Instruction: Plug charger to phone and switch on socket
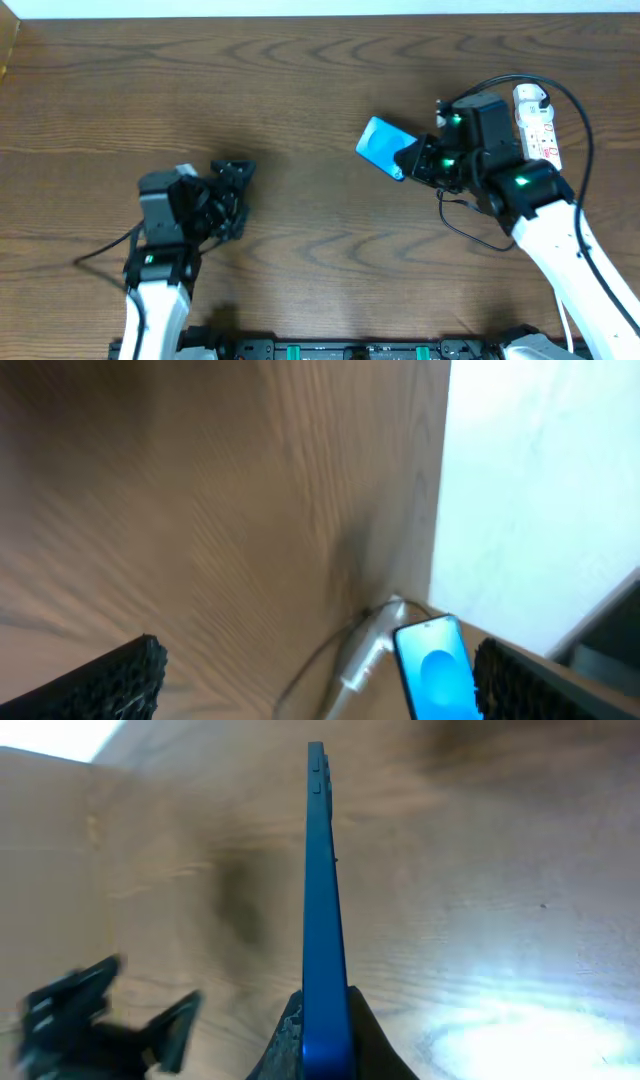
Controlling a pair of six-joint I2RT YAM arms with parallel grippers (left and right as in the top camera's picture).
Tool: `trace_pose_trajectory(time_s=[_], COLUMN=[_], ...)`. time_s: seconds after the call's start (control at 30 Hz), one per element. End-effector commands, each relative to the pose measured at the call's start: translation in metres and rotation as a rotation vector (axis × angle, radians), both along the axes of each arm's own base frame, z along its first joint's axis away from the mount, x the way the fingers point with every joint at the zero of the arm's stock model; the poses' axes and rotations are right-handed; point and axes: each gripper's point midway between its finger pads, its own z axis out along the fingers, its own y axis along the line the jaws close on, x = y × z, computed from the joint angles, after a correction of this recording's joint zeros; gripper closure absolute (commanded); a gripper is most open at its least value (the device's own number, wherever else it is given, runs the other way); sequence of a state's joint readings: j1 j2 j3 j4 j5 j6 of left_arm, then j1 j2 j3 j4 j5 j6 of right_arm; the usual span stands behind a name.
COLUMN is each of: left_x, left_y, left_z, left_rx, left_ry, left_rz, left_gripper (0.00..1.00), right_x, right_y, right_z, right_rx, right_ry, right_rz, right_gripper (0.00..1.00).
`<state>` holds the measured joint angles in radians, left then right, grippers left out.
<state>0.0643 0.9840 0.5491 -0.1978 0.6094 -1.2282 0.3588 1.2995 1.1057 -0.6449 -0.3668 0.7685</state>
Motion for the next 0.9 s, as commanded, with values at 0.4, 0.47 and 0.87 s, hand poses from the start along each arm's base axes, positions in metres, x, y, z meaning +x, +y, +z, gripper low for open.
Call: trace_pose_trajectory(time_s=[0.4,0.47,0.87], left_x=[0.016,0.005,-0.064], left_y=[-0.079,-0.084,-0.095], left_z=[0.08,0.091,0.106], left_rx=[-0.426,-0.431,-0.288], left_ry=[-0.309,-0.365,-0.749], left_rz=[-0.521,-0.612,-0.979], left_gripper=[0.02,0.02,0.02], right_x=[0.033,0.032,0.023], right_y=[0.027,0.026,0.053], right_z=[0.007,0.0,-0.012], right_rx=[0.535,0.594,0.622], right_ry=[-0.235,-0.225,-0.222], right_rz=[-0.148,-0.172,-0.102], right_gripper=[0.99,0.99,0.99])
